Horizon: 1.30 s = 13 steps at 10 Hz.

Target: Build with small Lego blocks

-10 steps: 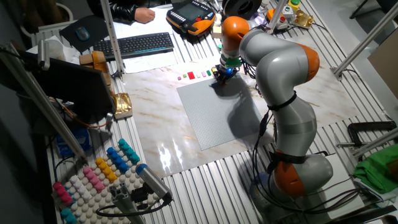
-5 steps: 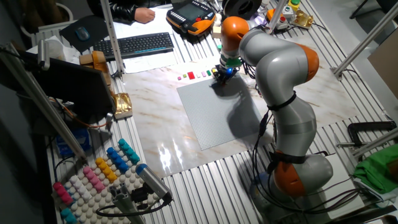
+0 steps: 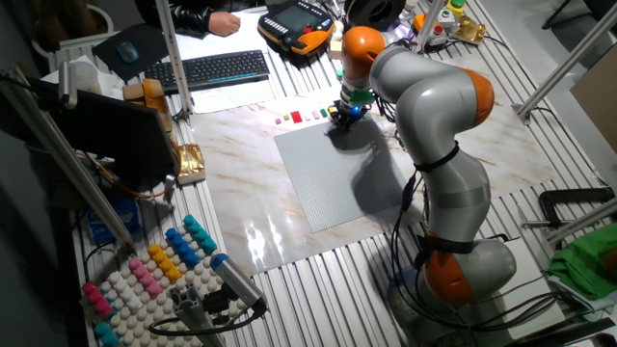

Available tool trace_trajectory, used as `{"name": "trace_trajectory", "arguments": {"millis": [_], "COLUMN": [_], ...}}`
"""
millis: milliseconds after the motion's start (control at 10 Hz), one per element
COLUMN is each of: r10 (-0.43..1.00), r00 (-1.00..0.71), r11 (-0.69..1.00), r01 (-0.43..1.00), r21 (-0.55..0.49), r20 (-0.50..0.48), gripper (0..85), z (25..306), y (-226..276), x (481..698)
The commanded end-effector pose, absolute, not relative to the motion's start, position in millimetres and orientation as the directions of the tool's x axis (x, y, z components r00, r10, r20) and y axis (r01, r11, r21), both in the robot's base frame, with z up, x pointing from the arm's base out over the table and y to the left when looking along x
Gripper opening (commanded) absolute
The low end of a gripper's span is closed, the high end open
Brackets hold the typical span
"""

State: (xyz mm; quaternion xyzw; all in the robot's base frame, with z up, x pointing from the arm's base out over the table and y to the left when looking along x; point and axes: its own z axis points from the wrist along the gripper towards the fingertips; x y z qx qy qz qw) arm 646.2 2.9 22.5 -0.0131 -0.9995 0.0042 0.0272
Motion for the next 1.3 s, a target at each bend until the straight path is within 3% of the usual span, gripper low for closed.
{"name": "trace_trajectory", "arguments": {"millis": [0, 300, 400, 1200], "r10": [0.027, 0.041, 0.038, 0.023], "r00": [-0.998, -0.998, -0.998, -0.997], "r11": [1.0, 0.999, 0.999, 0.999], "r01": [0.027, 0.039, 0.036, 0.021], "r21": [-0.009, -0.03, -0.036, -0.029], "r20": [0.056, 0.052, 0.052, 0.074], "gripper": [4.3, 26.0, 29.3, 29.0], "z": [21.9, 22.9, 23.3, 32.1], "y": [3.1, 3.8, 4.0, 3.8], "x": [645.7, 645.5, 645.6, 644.0]}}
